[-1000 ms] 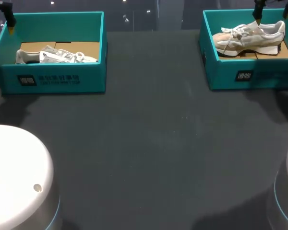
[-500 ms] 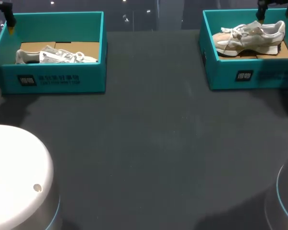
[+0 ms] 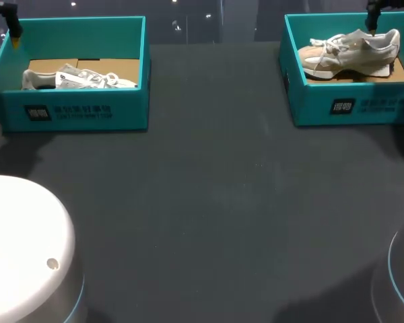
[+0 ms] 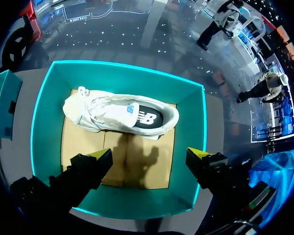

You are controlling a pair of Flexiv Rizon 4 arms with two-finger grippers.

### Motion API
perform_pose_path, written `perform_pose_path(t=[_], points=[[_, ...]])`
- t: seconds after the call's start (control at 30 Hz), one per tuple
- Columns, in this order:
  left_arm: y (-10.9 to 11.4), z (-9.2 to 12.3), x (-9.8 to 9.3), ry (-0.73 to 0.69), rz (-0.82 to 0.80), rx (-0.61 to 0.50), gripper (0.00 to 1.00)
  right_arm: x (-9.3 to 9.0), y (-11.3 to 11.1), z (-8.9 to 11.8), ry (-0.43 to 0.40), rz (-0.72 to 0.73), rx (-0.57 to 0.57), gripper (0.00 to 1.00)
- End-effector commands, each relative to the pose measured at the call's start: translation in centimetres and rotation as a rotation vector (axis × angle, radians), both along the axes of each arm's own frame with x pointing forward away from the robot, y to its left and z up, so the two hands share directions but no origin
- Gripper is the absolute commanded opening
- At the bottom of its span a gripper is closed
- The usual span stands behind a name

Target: Take the shoe out of the shoebox, open the shoe tongue, remove and reinsert the insole, then place the shoe into the shoebox

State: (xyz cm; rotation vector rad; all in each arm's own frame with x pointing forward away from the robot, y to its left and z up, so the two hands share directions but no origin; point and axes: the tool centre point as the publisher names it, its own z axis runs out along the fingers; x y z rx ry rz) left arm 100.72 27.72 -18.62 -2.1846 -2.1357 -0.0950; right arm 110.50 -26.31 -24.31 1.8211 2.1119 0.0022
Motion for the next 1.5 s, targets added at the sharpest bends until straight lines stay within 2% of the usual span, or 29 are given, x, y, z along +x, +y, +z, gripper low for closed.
perform_pose_path(t=[0.03,0.23,0.53,0.87,1.03,1.2,1.3,1.5], points=[[0.1,0.0,-0.1,-0.002,-0.002,0.001,1.00,3.5,-0.5,-1.9,0.052,-0.018,-0.011,1.00],[0.1,0.0,-0.1,-0.002,-0.002,0.001,1.00,5.0,-1.8,-2.9,0.062,-0.033,-0.008,1.00],[0.1,0.0,-0.1,-0.002,-0.002,0.001,1.00,6.2,-3.7,-4.7,0.084,-0.095,-0.003,1.00],[0.1,0.0,-0.1,-0.002,-0.002,0.001,1.00,6.1,-5.2,-5.7,0.087,-0.153,0.032,1.00],[0.1,0.0,-0.1,-0.002,-0.002,0.001,1.00,5.9,-5.5,-6.6,0.099,-0.162,0.049,0.92],[0.1,0.0,-0.1,-0.002,-0.002,0.001,1.00,5.8,-5.5,-7.3,0.110,-0.169,0.055,0.75],[0.1,0.0,-0.1,-0.002,-0.002,0.001,1.00,5.7,-5.7,-7.9,0.118,-0.175,0.069,0.68],[0.1,0.0,-0.1,-0.002,-0.002,0.001,1.00,5.7,-5.7,-8.8,0.133,-0.174,0.079,0.63]])
